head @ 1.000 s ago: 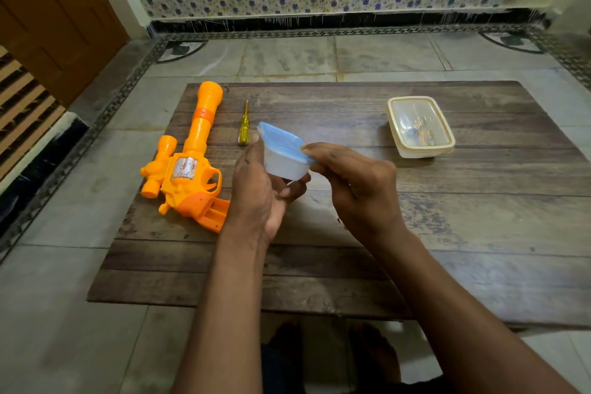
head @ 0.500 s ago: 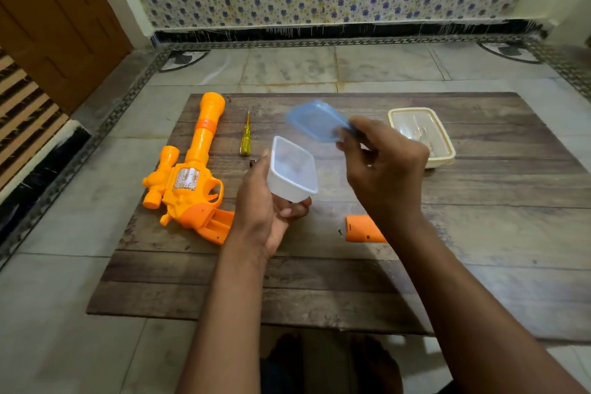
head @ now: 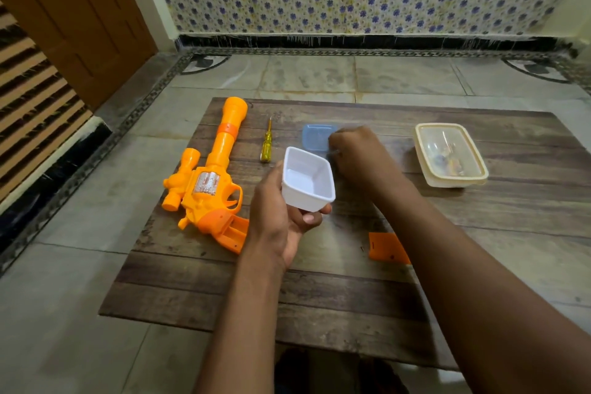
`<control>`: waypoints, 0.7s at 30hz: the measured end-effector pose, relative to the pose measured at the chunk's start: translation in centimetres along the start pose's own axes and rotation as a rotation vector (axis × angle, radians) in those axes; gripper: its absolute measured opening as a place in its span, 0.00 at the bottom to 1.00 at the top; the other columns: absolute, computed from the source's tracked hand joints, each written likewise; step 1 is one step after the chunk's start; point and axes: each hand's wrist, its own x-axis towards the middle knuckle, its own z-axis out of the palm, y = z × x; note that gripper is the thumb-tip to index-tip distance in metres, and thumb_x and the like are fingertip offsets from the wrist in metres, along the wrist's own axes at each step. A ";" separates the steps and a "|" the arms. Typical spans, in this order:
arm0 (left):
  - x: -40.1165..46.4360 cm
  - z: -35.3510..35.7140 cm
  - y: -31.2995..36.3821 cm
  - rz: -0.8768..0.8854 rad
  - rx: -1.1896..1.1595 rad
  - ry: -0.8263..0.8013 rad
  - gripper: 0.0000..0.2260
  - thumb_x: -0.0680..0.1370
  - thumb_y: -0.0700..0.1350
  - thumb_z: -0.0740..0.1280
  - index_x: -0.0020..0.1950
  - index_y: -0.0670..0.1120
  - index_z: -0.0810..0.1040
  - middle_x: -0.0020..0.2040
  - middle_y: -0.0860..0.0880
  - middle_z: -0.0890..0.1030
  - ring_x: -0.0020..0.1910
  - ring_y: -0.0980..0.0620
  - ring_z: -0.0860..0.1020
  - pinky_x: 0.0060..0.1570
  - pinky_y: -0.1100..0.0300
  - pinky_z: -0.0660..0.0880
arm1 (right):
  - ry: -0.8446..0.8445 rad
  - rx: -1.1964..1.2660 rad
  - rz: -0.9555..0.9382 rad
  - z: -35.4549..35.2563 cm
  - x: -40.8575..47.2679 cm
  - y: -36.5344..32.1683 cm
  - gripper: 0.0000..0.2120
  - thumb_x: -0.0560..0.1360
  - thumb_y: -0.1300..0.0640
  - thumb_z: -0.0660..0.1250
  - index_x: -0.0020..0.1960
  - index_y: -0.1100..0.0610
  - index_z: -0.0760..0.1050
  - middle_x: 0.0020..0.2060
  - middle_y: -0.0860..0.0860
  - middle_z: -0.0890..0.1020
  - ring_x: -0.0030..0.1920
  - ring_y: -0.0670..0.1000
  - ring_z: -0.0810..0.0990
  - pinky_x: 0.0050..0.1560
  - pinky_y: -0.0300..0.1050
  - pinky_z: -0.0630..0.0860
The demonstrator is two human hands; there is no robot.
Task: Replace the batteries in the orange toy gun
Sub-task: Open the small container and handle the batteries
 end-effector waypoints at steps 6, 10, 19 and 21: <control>0.1 0.0 -0.5 0.020 0.063 0.018 0.18 0.87 0.52 0.55 0.67 0.44 0.78 0.47 0.40 0.87 0.36 0.40 0.85 0.28 0.61 0.76 | -0.061 0.021 0.039 -0.6 -0.9 -0.1 0.07 0.74 0.65 0.73 0.52 0.61 0.83 0.53 0.59 0.84 0.50 0.58 0.83 0.51 0.53 0.83; 0.6 0.3 -1.1 0.026 0.101 0.045 0.17 0.87 0.53 0.56 0.70 0.47 0.76 0.62 0.34 0.82 0.54 0.27 0.83 0.26 0.59 0.76 | 0.101 0.220 0.152 -2.4 -2.7 -0.7 0.18 0.73 0.70 0.70 0.62 0.62 0.83 0.58 0.59 0.86 0.57 0.59 0.84 0.60 0.51 0.79; 1.3 -0.2 -0.7 0.293 -0.047 0.293 0.19 0.86 0.52 0.58 0.68 0.42 0.78 0.54 0.35 0.83 0.35 0.39 0.82 0.22 0.62 0.69 | 0.032 0.394 0.074 -2.7 -4.9 -1.9 0.13 0.75 0.64 0.75 0.59 0.61 0.85 0.55 0.57 0.87 0.53 0.56 0.85 0.60 0.50 0.80; 1.4 -0.8 0.1 0.353 -0.139 0.334 0.20 0.85 0.51 0.58 0.67 0.40 0.79 0.50 0.37 0.83 0.32 0.42 0.80 0.23 0.63 0.68 | -0.036 0.337 -0.045 -2.5 -4.1 -2.7 0.14 0.75 0.61 0.75 0.60 0.62 0.84 0.58 0.58 0.86 0.57 0.59 0.84 0.61 0.47 0.77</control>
